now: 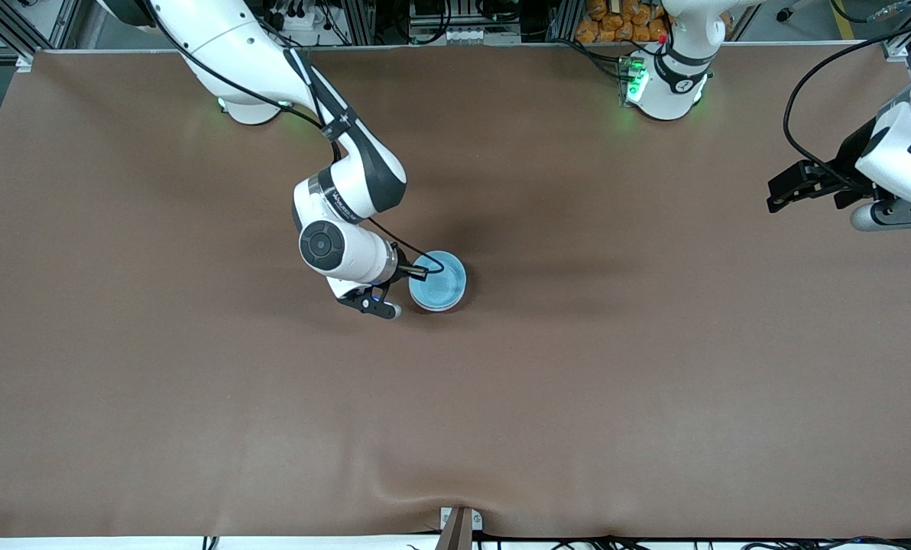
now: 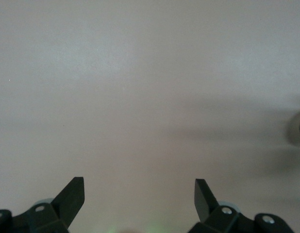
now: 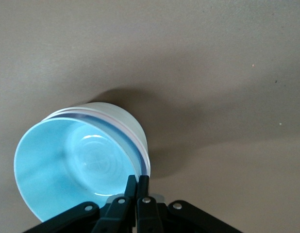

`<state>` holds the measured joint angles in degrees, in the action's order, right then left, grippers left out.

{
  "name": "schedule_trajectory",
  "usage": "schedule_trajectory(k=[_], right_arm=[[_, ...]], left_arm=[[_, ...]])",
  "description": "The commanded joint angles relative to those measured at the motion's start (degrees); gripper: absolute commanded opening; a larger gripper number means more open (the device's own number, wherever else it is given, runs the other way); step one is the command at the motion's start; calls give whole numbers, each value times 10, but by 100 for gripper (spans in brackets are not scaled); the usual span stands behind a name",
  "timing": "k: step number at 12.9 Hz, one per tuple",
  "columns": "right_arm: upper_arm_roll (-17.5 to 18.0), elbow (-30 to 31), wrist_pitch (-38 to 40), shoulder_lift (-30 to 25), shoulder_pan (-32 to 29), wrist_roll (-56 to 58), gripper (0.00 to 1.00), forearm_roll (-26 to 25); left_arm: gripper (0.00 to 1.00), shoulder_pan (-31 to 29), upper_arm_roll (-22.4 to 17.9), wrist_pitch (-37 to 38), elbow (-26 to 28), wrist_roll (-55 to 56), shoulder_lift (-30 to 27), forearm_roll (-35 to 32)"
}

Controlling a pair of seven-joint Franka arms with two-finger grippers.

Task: Stack pink and blue bowls on white bowl
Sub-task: 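Open the right gripper and draw it back from the stack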

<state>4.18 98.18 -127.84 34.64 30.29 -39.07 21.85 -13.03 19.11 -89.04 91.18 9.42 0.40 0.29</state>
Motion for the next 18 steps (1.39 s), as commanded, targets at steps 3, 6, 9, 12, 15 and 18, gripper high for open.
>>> schedule_trajectory(k=[3,6,9,12,15,18], right_arm=[[-11,6,-10,0,8,-3,9,8],[-10,-2,-3,-3,0,-28,100,8],[-14,-74,110,-10,-23,-30,100,6],[-59,-211,293,-15,-50,-29,100,5],[-125,-316,369,-14,-55,-22,100,-5],[-164,-331,387,-34,-93,127,100,-35]], left_arm=[[100,-6,1,4,14,-9,-19,13],[100,-6,1,5,14,-8,-19,13],[100,-6,1,5,14,-9,-19,13],[100,-6,0,5,14,-9,-22,13],[100,-6,-4,6,11,-12,-22,13],[100,-6,-5,6,8,-12,-22,12]])
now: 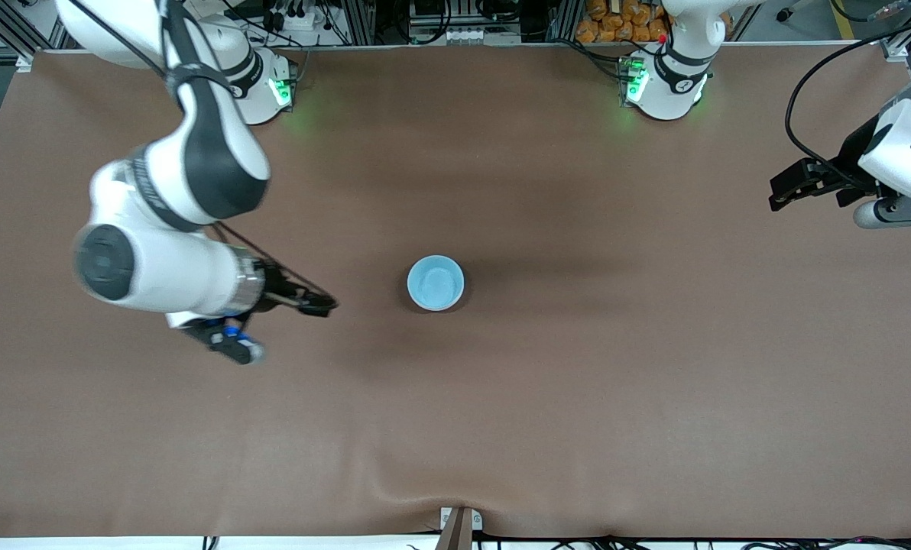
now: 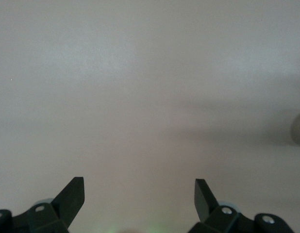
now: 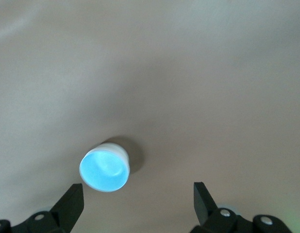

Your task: Stack pink and blue bowls on white bowl

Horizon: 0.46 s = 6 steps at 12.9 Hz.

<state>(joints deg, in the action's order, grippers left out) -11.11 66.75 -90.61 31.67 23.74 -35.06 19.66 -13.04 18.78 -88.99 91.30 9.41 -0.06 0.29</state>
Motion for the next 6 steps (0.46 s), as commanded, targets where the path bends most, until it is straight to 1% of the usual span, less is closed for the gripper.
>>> schedule_trajectory(k=[1,3,4,5,6], right_arm=[[-7,-16,18,-13,-67,149,100,-12],[6,-23,67,-27,-144,236,100,-14],[20,-33,83,-34,-184,309,100,-21],[25,-41,96,-42,-206,397,100,-54],[24,-45,103,-61,-211,461,100,-87]], left_arm=[[100,-6,-1,6,6,-12,-16,12],[100,-6,-2,9,6,-11,-17,12],[100,-6,-2,12,5,-11,-17,12],[100,-6,-2,12,6,-11,-17,12],[100,-6,-2,13,6,-9,-17,12]])
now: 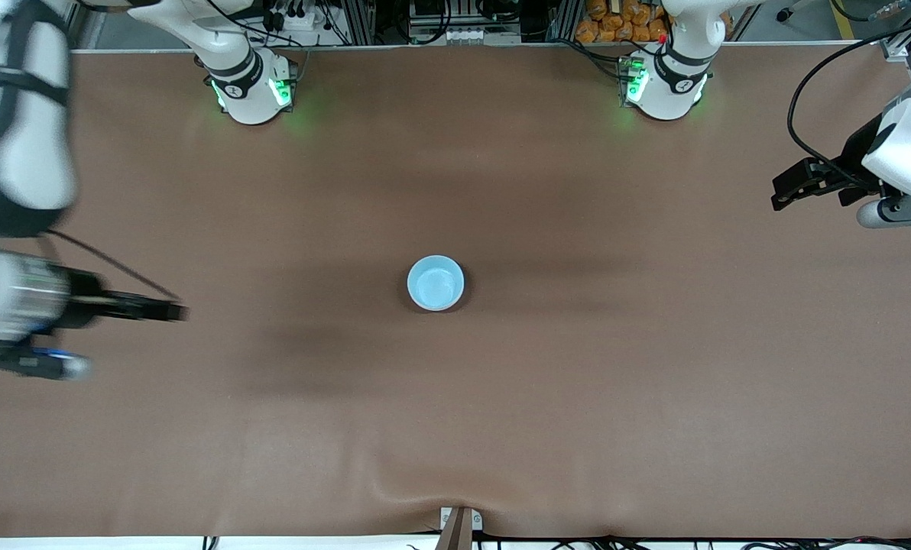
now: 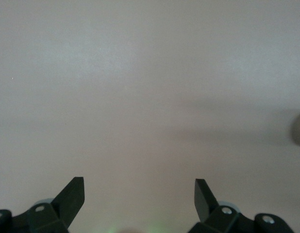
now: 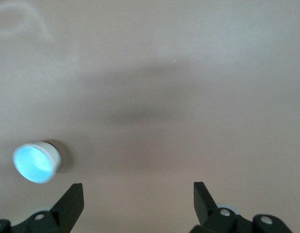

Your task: Stack pink and blue bowls on white bowl

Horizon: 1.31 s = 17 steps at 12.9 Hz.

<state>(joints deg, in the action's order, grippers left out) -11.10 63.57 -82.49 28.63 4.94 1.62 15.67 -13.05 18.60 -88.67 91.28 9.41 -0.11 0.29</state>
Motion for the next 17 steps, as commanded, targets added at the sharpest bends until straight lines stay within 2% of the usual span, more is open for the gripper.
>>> schedule_trajectory(k=[1,3,5,7,9,11,12,14,17], right_arm=[[22,-13,34,-56,-22,110,100,-69],[20,-12,75,-101,-10,77,100,-92],[24,14,115,-147,0,-49,100,-93],[26,95,96,-208,5,-85,100,-100],[27,202,46,-277,3,-84,100,-123],[64,298,-7,-340,-2,-87,100,-152],[70,322,-17,-354,-12,-90,100,-155],[70,319,-26,-354,-16,-90,100,-156],[81,279,-25,-336,-10,-83,100,-169]], left_arm=[[100,-6,-1,10,6,-9,-16,12],[100,-7,-1,13,6,-6,-16,10],[100,-7,-1,15,6,-8,-16,6],[100,-7,-1,10,10,-12,-17,3],[100,-6,0,3,14,-13,-17,1],[100,-6,1,1,14,-13,-16,1],[100,-6,1,1,11,-15,-14,1],[100,-6,1,1,5,-27,-10,0],[100,-5,2,-2,6,-29,-9,-9]])
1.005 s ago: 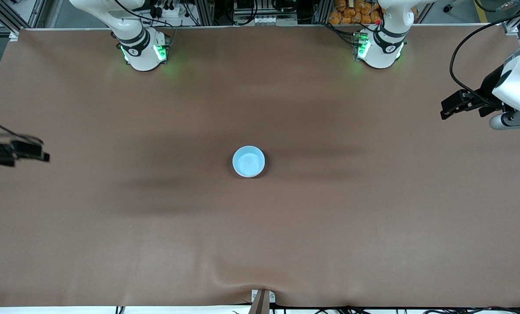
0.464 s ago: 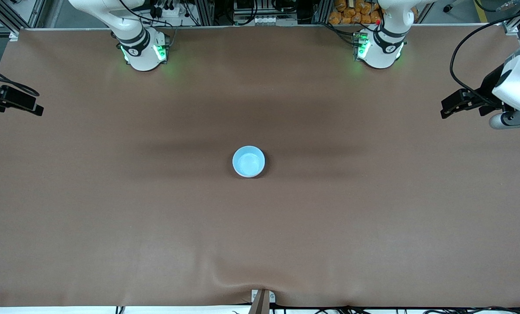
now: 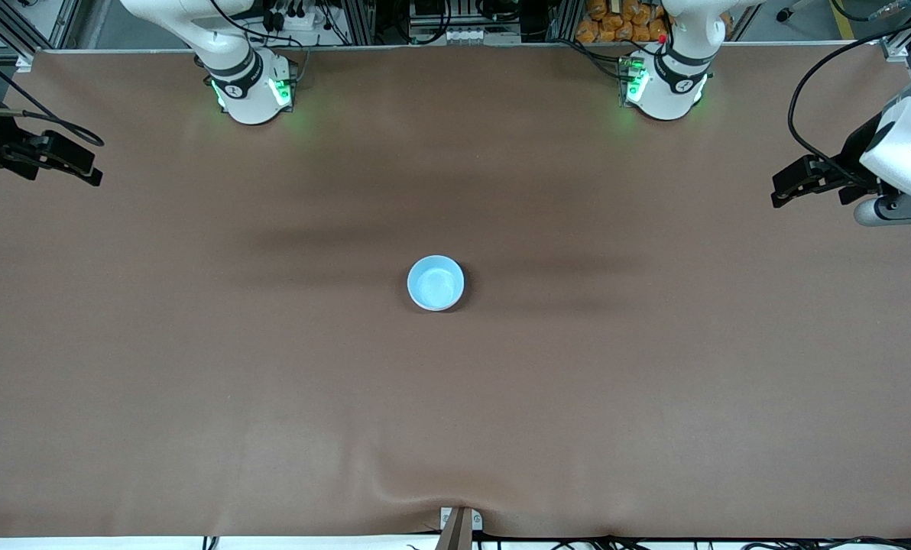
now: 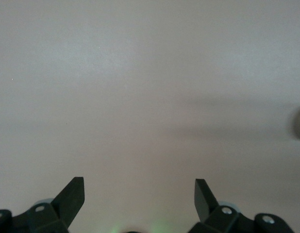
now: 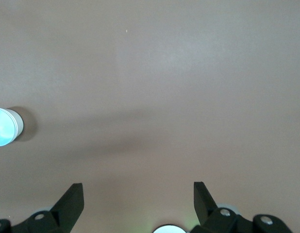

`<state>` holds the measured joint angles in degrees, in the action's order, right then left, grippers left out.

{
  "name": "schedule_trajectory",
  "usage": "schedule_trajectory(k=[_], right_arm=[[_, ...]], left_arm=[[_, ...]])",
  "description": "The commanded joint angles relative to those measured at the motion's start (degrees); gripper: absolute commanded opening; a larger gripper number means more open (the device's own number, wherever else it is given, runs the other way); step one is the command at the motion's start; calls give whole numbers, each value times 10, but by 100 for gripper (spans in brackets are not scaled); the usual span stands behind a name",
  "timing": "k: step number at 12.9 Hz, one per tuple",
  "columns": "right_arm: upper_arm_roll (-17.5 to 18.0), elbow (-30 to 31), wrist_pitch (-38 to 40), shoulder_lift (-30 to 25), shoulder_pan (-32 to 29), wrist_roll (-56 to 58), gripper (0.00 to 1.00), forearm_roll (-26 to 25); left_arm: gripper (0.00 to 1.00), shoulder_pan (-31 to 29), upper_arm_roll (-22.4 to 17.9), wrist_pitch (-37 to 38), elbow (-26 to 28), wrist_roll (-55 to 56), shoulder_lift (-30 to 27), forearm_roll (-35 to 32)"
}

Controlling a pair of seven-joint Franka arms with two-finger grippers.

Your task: Stack pink and blue bowls on white bowl

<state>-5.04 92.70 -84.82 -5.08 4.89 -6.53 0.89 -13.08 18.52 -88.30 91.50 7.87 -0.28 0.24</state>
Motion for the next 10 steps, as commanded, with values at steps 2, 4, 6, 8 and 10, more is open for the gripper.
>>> schedule_trajectory(k=[2,4,6,8,10], right_arm=[[22,-55,4,30,-10,1,100,-34],[22,-82,8,46,-10,1,100,-32],[25,-83,11,46,-10,1,100,-29],[27,-83,14,47,-9,4,100,-32],[42,-84,15,46,-13,9,100,-34]], left_arm=[[100,-3,7,-25,15,-14,-12,-20],[100,-3,7,-39,23,-14,-15,-20],[100,-4,7,-39,17,-21,-11,-19],[100,-13,-2,-35,10,-25,-9,-10],[100,-7,2,-22,-6,-22,-5,-17]])
